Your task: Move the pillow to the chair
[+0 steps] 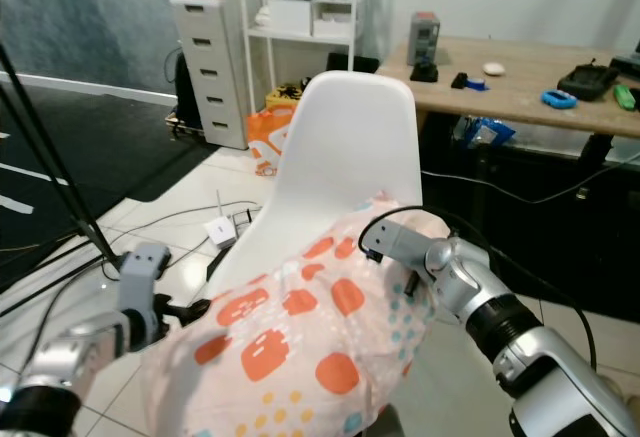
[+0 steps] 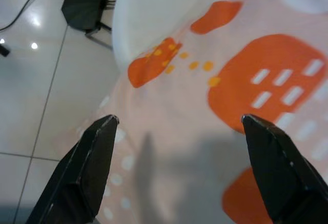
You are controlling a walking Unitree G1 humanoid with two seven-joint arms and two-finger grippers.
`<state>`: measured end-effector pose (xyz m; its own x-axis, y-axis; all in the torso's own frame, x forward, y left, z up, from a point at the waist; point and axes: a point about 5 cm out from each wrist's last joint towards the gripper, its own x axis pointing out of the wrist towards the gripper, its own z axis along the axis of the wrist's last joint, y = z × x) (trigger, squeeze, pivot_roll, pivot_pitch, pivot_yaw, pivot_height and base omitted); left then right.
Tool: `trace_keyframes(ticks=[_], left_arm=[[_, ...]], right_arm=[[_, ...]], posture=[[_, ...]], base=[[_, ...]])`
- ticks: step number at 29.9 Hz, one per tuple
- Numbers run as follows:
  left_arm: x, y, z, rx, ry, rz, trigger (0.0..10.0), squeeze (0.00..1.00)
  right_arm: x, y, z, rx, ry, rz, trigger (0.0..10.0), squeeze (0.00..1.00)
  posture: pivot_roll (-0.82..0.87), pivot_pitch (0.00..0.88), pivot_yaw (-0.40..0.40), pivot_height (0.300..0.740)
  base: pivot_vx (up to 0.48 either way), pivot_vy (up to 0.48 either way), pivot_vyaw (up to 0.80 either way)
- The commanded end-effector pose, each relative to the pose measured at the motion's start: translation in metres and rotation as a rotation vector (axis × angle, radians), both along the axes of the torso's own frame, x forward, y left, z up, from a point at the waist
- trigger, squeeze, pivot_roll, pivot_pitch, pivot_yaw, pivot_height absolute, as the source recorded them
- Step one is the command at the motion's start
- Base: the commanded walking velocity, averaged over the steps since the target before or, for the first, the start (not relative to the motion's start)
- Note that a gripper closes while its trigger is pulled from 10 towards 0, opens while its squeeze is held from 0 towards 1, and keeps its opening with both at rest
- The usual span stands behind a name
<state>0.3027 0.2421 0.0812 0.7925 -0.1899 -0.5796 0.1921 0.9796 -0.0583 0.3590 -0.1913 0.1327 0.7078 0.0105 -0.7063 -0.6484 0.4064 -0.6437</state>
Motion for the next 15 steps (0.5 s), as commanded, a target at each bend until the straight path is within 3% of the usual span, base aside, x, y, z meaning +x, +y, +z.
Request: trace_keyframes(ticks=[1,7,9,11,15], left_arm=[[-0.01,0.0,-0.001,-0.044,0.105,0.006,10.0,0.0],[-0.02,0.001,-0.004,-0.148,0.168,0.065,10.0,0.0],[-0.027,0.004,-0.01,-0.22,0.207,0.151,10.0,0.0],[-0.027,0.004,-0.01,-0.22,0.207,0.151,10.0,0.0],[-0.039,0.016,-0.017,-0.281,0.237,0.299,10.0,0.0]], right_arm=[[-0.001,0.012,-0.002,0.018,0.002,0.051,10.0,0.0],[-0.002,0.012,-0.002,0.024,-0.006,0.047,10.0,0.0],[-0.002,0.012,-0.002,0.032,-0.012,0.046,10.0,0.0],[-0.002,0.012,-0.002,0.032,-0.012,0.046,10.0,0.0],[-0.001,0.015,0.0,0.041,-0.022,0.048,10.0,0.0]], posture=[[-0.18,0.026,-0.011,0.565],[-0.17,0.026,-0.006,0.55],[-0.17,0.029,-0.003,0.54],[-0.17,0.029,-0.003,0.54],[-0.16,0.032,-0.001,0.525]], base=[[0.0,0.0,0.0],[0.0,0.0,0.0],[0.0,0.0,0.0],[0.0,0.0,0.0],[0.0,0.0,0.0]])
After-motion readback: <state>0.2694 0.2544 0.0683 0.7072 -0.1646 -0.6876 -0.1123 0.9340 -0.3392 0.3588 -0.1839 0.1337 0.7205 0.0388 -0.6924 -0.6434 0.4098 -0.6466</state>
